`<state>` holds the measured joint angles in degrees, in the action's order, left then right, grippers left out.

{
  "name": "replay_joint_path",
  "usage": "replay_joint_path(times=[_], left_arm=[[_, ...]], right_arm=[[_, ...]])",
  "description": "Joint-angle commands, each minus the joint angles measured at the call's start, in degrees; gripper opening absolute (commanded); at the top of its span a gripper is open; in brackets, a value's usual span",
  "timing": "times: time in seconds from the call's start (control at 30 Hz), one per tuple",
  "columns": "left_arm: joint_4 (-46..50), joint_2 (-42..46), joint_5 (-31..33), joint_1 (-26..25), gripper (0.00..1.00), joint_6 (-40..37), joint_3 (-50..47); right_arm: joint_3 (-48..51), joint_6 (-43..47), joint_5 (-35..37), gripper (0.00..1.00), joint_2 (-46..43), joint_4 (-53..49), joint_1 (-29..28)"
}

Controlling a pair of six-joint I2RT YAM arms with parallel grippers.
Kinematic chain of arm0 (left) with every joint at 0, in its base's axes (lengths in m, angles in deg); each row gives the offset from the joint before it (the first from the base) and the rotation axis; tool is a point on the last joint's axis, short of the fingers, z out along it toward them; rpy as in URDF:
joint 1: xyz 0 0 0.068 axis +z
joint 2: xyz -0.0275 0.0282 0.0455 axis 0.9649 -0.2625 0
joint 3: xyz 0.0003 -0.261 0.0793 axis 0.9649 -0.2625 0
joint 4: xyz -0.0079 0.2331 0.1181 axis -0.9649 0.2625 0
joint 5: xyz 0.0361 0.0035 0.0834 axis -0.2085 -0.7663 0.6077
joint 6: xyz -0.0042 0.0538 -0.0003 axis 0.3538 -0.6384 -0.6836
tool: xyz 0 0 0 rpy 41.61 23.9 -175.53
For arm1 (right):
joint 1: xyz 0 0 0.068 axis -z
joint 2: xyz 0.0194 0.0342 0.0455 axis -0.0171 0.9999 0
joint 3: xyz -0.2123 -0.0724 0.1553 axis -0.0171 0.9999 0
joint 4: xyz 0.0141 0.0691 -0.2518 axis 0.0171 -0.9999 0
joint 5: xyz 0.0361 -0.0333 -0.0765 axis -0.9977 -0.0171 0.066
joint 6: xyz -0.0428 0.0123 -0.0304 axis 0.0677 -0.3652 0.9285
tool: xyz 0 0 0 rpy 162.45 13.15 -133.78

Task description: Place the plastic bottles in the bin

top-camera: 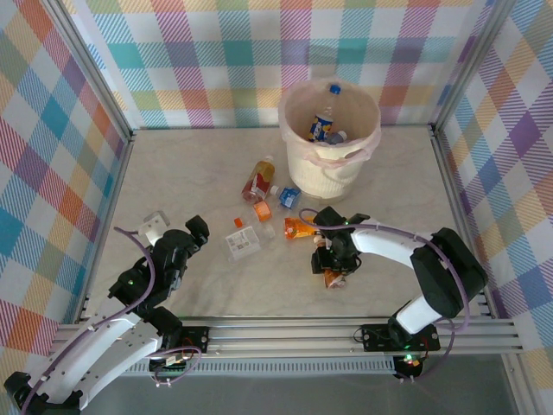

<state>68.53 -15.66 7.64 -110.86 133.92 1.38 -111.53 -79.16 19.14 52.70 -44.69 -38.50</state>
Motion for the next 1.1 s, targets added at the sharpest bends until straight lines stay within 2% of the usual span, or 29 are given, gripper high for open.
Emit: replay_joint_path(times=[0.0,0.13,0.27,0.73,1.07], left_arm=[[1.3,0.0,1.8,-0.2,1.00,0.7,-0.7],[1.2,-0.6,2.0,-0.2,1.00,0.9,-0.7],[1.0,-1.5,2.0,-0.2,1.00,0.9,-0.6],[-0.9,-5.6,1.3,-0.2,1.00,1.5,-0.5],[-2.7,-5.8,0.0,-0.2,1.00,1.3,-0.3]], right_arm=[[-0.9,-0.6,-1.2,0.57,1.5,-0.9,-1.6],[-1.7,-0.7,-1.0,0.44,-0.6,-2.3,-2.1],[-3.4,-0.8,-1.4,0.38,-4.4,-4.6,-2.1],[-15.8,4.4,0.0,0.31,-19.7,-8.6,-2.1],[-29.0,13.4,6.7,0.29,-20.8,-1.8,-2.0]])
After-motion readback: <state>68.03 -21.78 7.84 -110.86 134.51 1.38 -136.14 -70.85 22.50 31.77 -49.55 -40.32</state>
